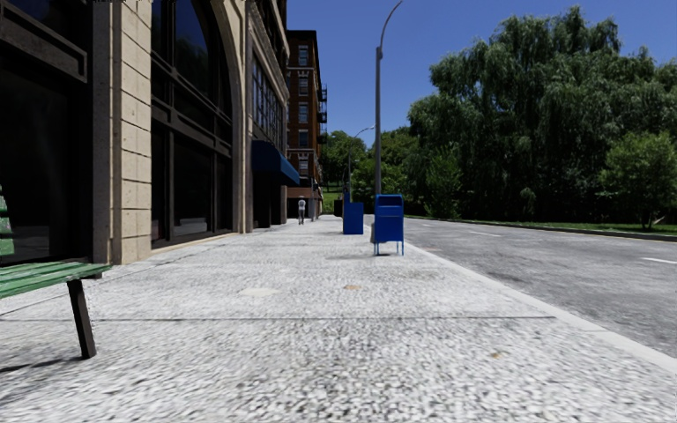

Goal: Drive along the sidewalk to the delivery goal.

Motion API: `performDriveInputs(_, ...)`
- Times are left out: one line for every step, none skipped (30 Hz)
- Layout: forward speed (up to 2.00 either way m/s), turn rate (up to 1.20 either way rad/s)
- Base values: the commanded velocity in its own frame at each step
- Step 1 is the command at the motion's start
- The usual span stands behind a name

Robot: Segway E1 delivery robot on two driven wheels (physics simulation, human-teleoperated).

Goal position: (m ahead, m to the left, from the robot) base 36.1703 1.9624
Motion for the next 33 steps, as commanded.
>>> performDriveInputs(2.0, 0.0)
performDriveInputs(2.0, 0.0)
performDriveInputs(2.0, 0.0)
performDriveInputs(2.0, 0.0)
performDriveInputs(2.0, 0.0)
performDriveInputs(2.0, 0.0)
performDriveInputs(2.0, 0.0)
performDriveInputs(2.0, 0.0)
performDriveInputs(2.0, 0.0)
performDriveInputs(2.0, 0.0)
performDriveInputs(2.0, 0.0)
performDriveInputs(2.0, 0.0)
performDriveInputs(2.0, 0.11)
performDriveInputs(2.0, 0.11)
performDriveInputs(2.0, 0.21)
performDriveInputs(2.0, 0.28)
performDriveInputs(2.0, 0.33)
performDriveInputs(2.0, 0.33)
performDriveInputs(2.0, 0.35)
performDriveInputs(2.0, 0.35)
performDriveInputs(2.0, 0.35)
performDriveInputs(2.0, 0.35)
performDriveInputs(2.0, 0.35)
performDriveInputs(2.0, 0.35)
performDriveInputs(2.0, 0.35)
performDriveInputs(2.0, 0.35)
performDriveInputs(2.0, 0.35)
performDriveInputs(2.0, 0.35)
performDriveInputs(2.0, 0.34)
performDriveInputs(2.0, 0.32)
performDriveInputs(2.0, 0.31)
performDriveInputs(2.0, 0.31)
performDriveInputs(2.0, 0.31)
